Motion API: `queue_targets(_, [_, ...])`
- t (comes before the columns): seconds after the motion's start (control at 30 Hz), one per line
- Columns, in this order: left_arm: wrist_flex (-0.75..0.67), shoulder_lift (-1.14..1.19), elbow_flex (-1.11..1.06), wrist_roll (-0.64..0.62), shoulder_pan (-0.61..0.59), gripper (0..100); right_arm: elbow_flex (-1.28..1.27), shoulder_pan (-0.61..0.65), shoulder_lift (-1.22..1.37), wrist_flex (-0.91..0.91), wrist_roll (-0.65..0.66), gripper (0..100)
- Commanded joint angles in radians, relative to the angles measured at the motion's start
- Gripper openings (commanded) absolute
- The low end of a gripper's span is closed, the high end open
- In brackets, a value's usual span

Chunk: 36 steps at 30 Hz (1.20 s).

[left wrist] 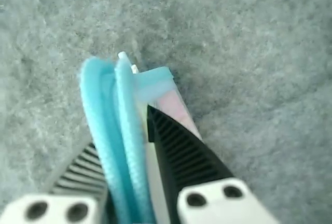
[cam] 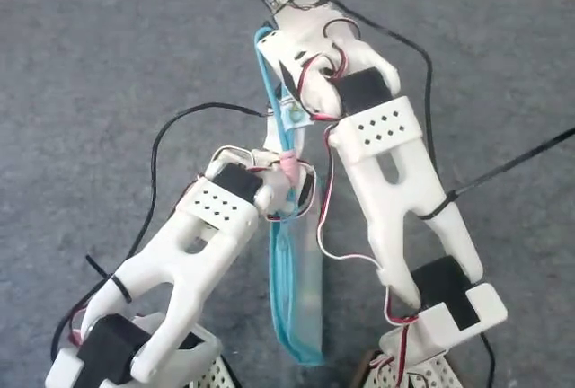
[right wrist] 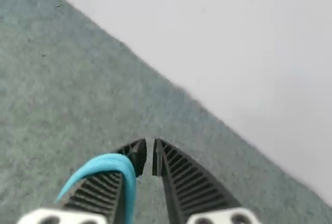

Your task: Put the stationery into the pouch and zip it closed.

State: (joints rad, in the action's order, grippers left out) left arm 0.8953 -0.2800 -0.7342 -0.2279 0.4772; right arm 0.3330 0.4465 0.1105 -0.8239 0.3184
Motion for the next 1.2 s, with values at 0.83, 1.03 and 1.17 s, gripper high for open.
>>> queue_targets(0.83, [0.012, 0.005, 0.074, -0.18, -0.33, 1, 0.143, 0.487, -0.515, -0.581, 0.161, 22.3])
queue_targets(1.03, [0.014, 0.005, 0.076, -0.236, -0.359, 1, 0.143, 0.561, -0.593, -0.657, 0.157, 22.3])
queue_targets(1.17, [0.014, 0.006, 0.088, -0.241, -0.407, 1, 0.14, 0.542, -0.545, -0.825, 0.114, 22.4])
